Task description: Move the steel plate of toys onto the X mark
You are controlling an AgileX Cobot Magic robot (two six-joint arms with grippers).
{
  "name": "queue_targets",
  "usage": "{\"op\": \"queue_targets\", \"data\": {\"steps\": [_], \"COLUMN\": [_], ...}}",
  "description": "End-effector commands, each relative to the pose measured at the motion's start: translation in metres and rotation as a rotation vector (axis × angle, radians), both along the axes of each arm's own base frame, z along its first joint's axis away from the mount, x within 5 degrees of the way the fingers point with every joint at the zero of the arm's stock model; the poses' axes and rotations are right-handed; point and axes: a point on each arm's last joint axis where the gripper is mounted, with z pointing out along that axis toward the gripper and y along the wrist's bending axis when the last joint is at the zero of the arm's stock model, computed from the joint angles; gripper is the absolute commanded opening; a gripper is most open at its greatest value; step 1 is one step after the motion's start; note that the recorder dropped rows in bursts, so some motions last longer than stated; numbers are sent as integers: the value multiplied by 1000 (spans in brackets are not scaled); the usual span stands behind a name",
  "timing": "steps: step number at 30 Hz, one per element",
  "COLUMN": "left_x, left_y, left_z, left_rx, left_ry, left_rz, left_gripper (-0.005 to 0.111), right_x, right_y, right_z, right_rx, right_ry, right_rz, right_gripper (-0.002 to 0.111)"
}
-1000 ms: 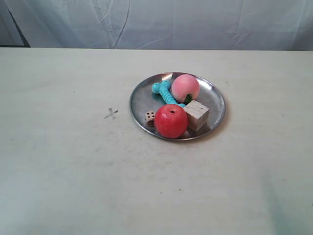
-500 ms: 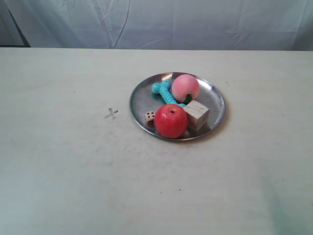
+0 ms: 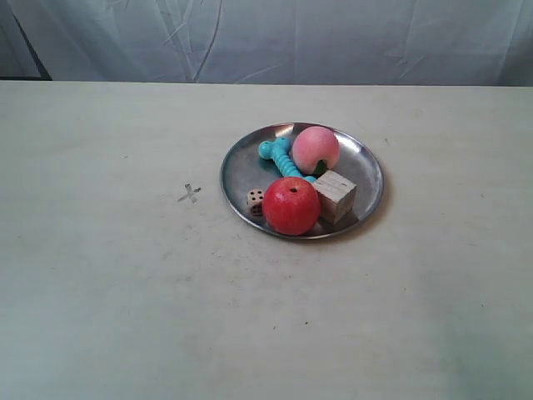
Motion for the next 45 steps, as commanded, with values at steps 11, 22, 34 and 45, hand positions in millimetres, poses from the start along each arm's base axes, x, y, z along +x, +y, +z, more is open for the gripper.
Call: {"op": "queue_targets", "data": {"steps": [11, 22, 34, 45], "left_x": [30, 174, 317, 338], "left_y": [-13, -39, -73, -149], "left_z": [-7, 54, -7, -81], "left_rx": [-195, 372, 308, 182], "left_ry": [521, 1168, 1519, 1549], "left_rz": [-208, -378, -839, -1066], "left_gripper": [0, 0, 15, 60], "right_x": [12, 172, 366, 418], "right_y": [-2, -9, 1, 9], "right_z": [6, 98, 41, -29], "right_rx": [677, 41, -179, -139], "right_ry": [278, 946, 1496, 1680], "right_rz": [149, -84, 141, 263], "right_gripper": [-1, -1, 16, 50]}}
